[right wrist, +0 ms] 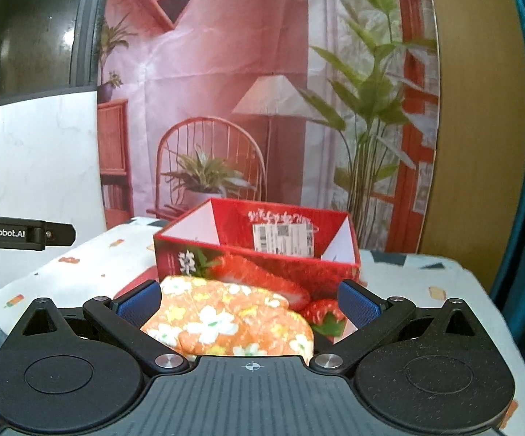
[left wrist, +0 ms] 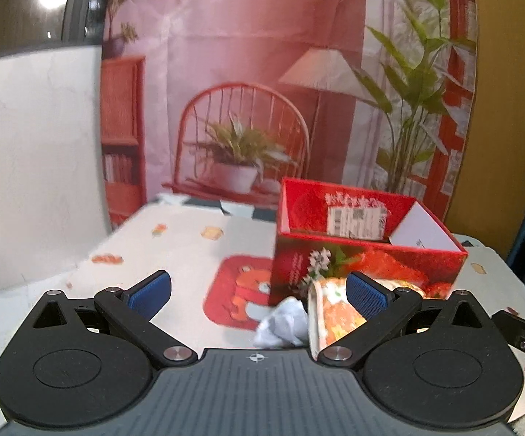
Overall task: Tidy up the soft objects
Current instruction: 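Lower the right tool onto the orange floral cloth beside the box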
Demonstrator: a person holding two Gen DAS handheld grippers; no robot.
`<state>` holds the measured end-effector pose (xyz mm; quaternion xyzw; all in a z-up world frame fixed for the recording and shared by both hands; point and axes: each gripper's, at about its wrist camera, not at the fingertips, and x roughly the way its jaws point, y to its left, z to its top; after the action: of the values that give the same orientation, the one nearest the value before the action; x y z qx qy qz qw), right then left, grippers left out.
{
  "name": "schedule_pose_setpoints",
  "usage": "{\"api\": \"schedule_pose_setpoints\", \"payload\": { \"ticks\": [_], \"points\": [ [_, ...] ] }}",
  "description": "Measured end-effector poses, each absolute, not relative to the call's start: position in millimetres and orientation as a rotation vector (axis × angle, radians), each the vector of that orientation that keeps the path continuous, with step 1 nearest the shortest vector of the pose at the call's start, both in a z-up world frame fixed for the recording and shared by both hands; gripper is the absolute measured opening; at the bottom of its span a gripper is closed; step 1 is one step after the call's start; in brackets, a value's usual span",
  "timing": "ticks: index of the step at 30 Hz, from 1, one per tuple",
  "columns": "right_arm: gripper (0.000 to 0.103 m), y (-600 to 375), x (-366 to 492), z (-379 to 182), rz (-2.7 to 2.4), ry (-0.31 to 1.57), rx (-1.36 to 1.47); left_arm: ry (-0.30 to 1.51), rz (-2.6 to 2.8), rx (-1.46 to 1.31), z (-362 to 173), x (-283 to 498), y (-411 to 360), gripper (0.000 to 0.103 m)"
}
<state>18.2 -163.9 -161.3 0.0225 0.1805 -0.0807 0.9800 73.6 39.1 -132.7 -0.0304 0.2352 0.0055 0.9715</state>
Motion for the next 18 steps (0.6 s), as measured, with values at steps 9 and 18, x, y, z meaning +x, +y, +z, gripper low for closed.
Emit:
{"api": "schedule_pose_setpoints", "payload": {
  "ticks": [9,18],
  "points": [
    [0.098,-195,28,-197,-0.286,0.423,0.179,0.551,0.041,-0.017,-165,96,35,0.102],
    [0.092,-209,44,-215,-0.279,0.456,0.254,0.624,0.007,-0.074,-184,105,41,0.088]
  ]
}}
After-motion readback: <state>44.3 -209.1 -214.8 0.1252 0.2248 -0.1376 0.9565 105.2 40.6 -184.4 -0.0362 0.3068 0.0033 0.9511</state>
